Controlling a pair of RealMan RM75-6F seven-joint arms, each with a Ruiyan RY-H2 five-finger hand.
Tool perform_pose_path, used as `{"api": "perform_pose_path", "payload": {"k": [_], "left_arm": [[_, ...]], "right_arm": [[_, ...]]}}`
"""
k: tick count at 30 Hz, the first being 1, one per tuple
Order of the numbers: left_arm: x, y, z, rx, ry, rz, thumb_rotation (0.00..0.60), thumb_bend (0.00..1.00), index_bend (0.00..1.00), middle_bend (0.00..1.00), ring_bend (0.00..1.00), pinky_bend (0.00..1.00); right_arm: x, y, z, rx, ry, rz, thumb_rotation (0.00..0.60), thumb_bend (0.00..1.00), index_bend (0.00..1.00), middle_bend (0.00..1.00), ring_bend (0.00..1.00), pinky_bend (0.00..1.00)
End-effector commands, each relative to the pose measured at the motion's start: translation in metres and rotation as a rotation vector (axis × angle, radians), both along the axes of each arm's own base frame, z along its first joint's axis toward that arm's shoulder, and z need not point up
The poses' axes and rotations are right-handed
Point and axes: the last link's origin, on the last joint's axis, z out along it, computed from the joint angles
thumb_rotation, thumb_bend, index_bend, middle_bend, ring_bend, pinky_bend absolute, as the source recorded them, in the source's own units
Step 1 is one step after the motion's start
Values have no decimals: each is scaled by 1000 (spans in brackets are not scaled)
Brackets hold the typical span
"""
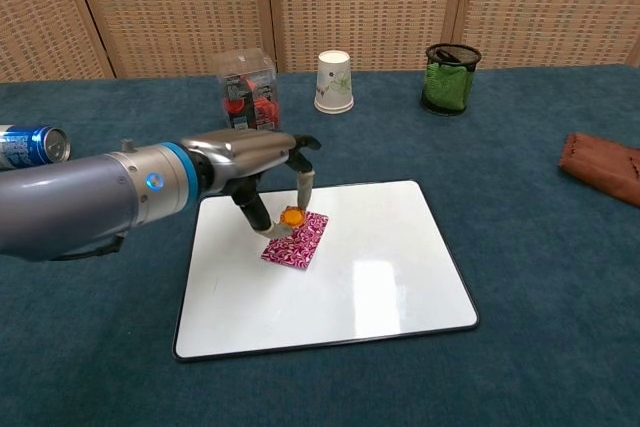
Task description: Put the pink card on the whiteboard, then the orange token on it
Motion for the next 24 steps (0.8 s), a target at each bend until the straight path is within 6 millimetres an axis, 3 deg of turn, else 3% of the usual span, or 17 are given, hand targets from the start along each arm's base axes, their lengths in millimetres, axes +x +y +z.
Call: {"api": "perform_pose_path", "payload": {"k": [1, 15, 16, 20, 22, 24], "left_arm": [[2, 0, -11, 1, 17, 2, 600, 318, 689, 0, 0, 0], [-4, 4, -14, 27, 45, 23, 600, 312, 664, 0, 0, 0], [-5, 4, -14, 29, 50, 25, 600, 305, 588, 0, 0, 0], [-7, 3, -15, 19, 64, 50, 600, 248, 83, 0, 0, 0], [-6, 3, -15, 13, 59, 58, 600, 200, 3, 0, 0, 0], [-5, 1, -13, 10, 40, 65, 600, 182, 0, 0, 0, 0]], "right_arm": [[0, 0, 0, 0, -1, 0, 600, 181, 0, 0, 0, 0], [0, 0, 0, 1, -6, -4, 600, 182, 0, 0, 0, 0], [0, 0, 0, 1, -5, -3, 600, 182, 0, 0, 0, 0], [0, 0, 0, 1, -6, -3, 600, 182, 0, 0, 0, 0], [0, 0, 0, 1, -6, -4, 600, 182, 0, 0, 0, 0], [0, -1, 0, 1, -7, -4, 600, 182, 0, 0, 0, 0]]}}
